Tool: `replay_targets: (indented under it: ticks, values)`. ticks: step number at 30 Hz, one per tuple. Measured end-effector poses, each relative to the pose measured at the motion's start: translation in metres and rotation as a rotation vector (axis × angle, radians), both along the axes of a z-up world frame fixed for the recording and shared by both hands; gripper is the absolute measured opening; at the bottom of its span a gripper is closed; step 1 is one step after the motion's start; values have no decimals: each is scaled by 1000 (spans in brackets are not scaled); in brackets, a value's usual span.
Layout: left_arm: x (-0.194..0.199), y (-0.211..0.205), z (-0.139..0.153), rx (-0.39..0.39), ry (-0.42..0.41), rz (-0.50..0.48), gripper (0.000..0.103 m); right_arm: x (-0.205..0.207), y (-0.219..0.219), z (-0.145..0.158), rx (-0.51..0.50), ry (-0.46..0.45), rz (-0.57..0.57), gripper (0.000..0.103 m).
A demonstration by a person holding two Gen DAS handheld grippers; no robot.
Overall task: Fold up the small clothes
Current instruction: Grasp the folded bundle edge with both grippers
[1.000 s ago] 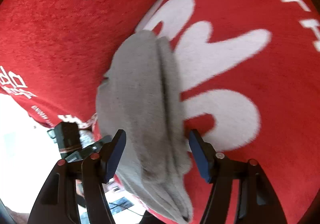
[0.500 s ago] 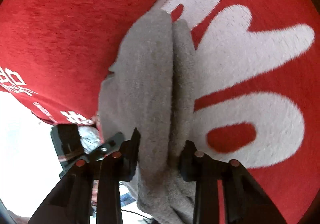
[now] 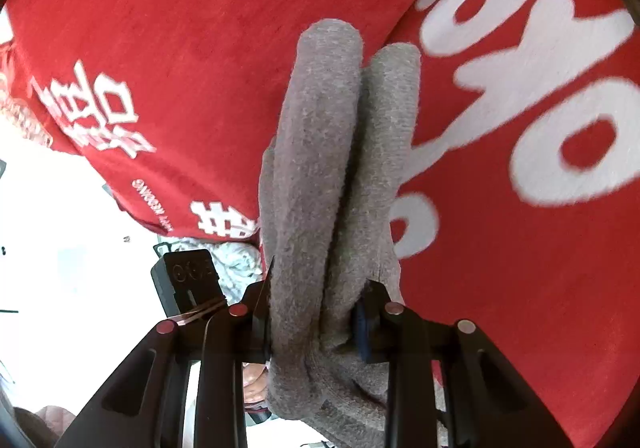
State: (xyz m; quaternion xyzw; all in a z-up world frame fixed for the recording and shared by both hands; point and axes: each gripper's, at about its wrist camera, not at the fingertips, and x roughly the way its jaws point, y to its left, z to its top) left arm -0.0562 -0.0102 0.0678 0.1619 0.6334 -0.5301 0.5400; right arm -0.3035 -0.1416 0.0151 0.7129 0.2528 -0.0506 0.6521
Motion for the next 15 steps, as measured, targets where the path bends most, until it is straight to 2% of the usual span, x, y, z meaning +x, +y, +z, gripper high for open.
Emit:
replay_targets:
  ticks: [5,9,12,14,15]
  values:
    - [22,58,9,30,-63,12,45,26,48,0,8,3,44,33]
    - [38,99,-8,83,-111,37,45,55,82,-17,24,56,75,32]
    - [45,115,-26,141,-159,63,45,67,96,-33,8,170,100,35]
    - [57,132,-27,149,-153,84,45,64,97,-33,-16,266,98,38]
    - [62,140,-24,145,-151,101,45,59,95,-28,-46,334,106,48]
